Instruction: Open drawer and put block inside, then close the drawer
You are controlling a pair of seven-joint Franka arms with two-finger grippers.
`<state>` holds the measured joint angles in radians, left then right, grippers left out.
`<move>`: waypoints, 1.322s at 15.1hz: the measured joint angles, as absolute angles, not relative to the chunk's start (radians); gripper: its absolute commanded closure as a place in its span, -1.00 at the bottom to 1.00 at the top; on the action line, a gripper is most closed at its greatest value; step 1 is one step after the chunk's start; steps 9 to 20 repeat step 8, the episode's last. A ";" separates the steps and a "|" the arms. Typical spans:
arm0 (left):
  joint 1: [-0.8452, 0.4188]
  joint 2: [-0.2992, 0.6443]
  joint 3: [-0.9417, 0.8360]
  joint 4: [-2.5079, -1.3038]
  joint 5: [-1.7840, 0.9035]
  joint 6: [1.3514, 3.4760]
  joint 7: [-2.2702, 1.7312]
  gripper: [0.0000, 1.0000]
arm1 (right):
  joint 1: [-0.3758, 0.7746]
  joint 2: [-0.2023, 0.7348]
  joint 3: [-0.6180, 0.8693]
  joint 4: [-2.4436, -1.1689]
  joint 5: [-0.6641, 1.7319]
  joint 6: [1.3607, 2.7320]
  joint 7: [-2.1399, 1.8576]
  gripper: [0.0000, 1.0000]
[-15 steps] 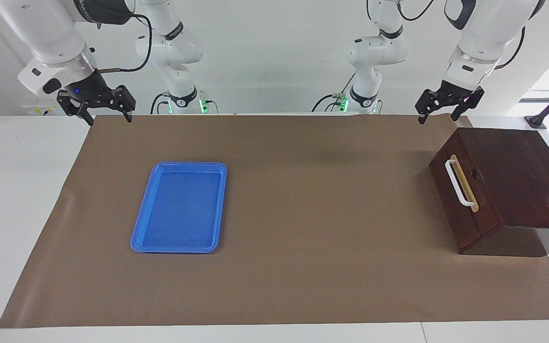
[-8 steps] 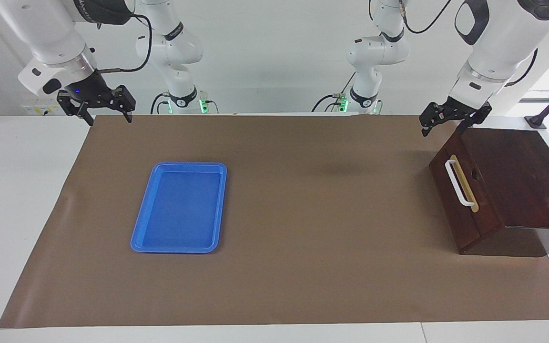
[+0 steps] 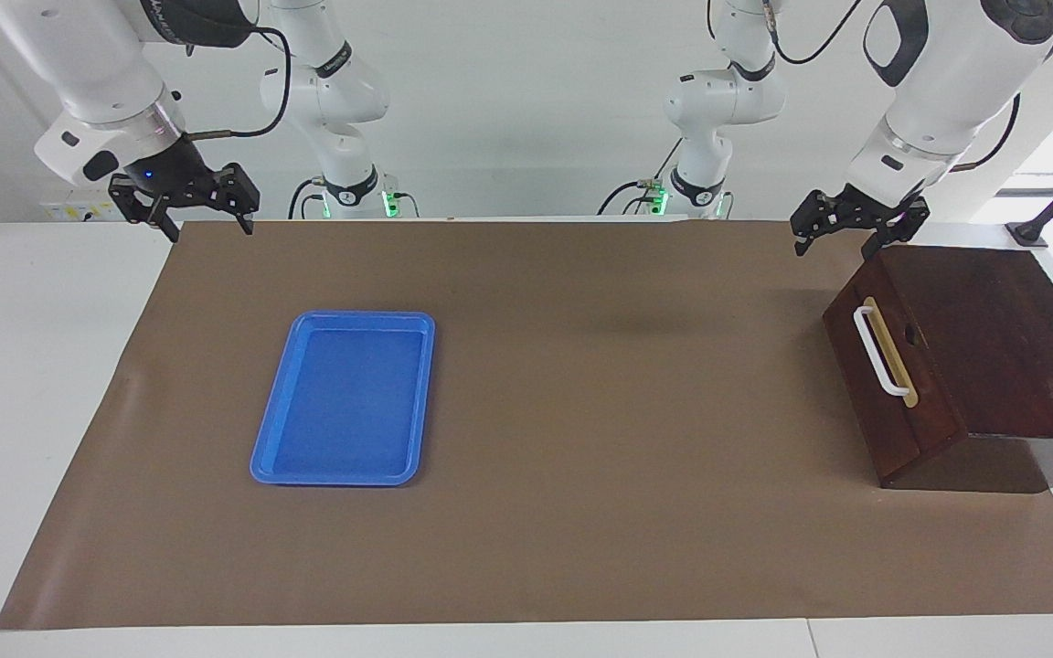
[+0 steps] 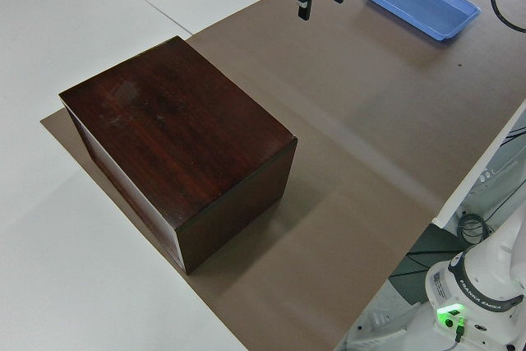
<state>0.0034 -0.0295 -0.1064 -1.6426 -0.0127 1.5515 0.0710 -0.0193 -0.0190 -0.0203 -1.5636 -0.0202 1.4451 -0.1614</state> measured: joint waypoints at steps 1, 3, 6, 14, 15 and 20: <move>0.003 -0.030 -0.107 -1.643 -0.015 1.551 0.071 -1.00 | -0.019 -0.019 -0.020 -1.564 -0.020 1.445 -0.162 -1.00; 0.002 -0.030 -0.107 -1.643 -0.017 1.551 0.071 -1.00 | -0.019 -0.019 -0.020 -1.564 -0.020 1.445 -0.162 -1.00; 0.002 -0.030 -0.106 -1.643 -0.017 1.545 0.071 -1.00 | -0.019 -0.019 -0.020 -1.564 -0.020 1.445 -0.162 -1.00; 0.002 -0.031 -0.105 -1.643 -0.016 1.534 0.071 -1.00 | -0.019 -0.019 -0.020 -1.564 -0.020 1.445 -0.162 -1.00; 0.002 -0.031 -0.105 -1.643 -0.016 1.534 0.071 -1.00 | -0.019 -0.019 -0.020 -1.564 -0.020 1.445 -0.162 -1.00; 0.002 -0.031 -0.105 -1.643 -0.016 1.534 0.071 -1.00 | -0.019 -0.019 -0.020 -1.564 -0.020 1.445 -0.162 -1.00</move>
